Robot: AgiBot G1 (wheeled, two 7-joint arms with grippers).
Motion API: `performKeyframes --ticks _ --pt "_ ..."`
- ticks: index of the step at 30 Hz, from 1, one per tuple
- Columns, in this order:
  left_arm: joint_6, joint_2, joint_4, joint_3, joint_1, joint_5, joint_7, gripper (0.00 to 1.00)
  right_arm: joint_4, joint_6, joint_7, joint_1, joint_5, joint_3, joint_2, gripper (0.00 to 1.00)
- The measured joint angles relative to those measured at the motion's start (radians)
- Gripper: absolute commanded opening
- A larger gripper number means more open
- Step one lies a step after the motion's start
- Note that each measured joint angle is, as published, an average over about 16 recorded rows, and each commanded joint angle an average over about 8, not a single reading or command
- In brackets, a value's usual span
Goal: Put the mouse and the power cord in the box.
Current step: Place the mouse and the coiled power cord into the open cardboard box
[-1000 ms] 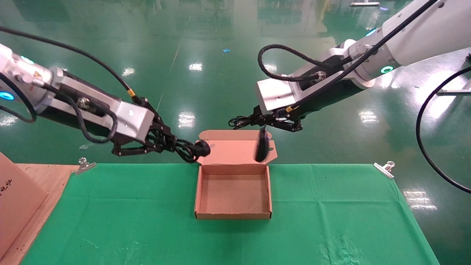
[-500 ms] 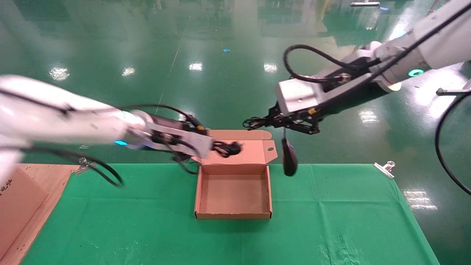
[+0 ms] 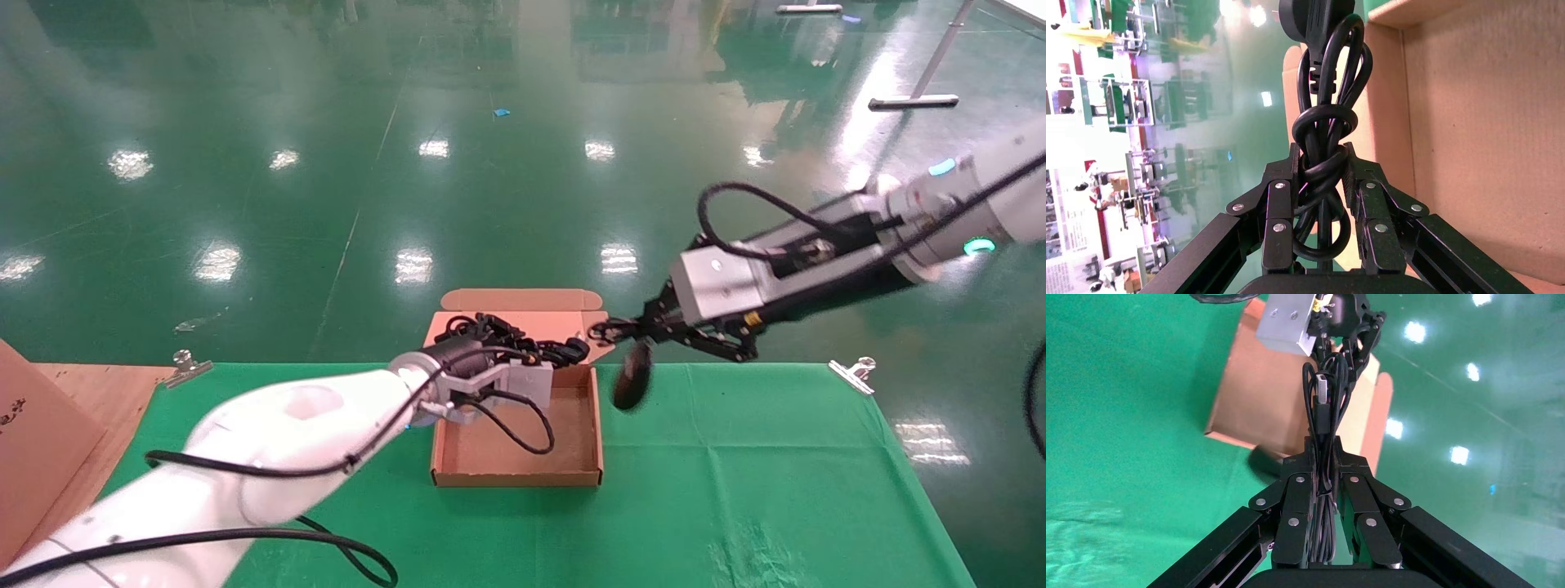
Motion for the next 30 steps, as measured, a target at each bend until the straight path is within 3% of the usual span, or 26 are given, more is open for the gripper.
performKeyframes --ticks 8,9,16,17,30 --pt "-0.083 0.016 0.058 0.154 0.020 0.021 -0.120 0.00 0.030 0.015 0.005 -0.051 0.001 -0.005 0.032 0.00" --pt "-0.087 0.016 0.061 0.173 0.020 0.016 -0.131 0.05 0.031 0.017 0.006 -0.055 0.000 -0.005 0.033 0.00" --pt "-0.093 0.015 0.069 0.287 0.007 -0.048 -0.189 0.92 0.027 0.031 0.003 -0.072 -0.002 -0.009 0.032 0.00" --pt "-0.095 0.015 0.070 0.301 0.004 -0.058 -0.193 1.00 0.025 0.032 0.002 -0.073 -0.003 -0.009 0.031 0.00" --pt "-0.134 0.010 0.080 0.421 -0.035 -0.188 -0.203 1.00 0.019 0.033 0.013 -0.073 0.001 -0.014 0.002 0.00"
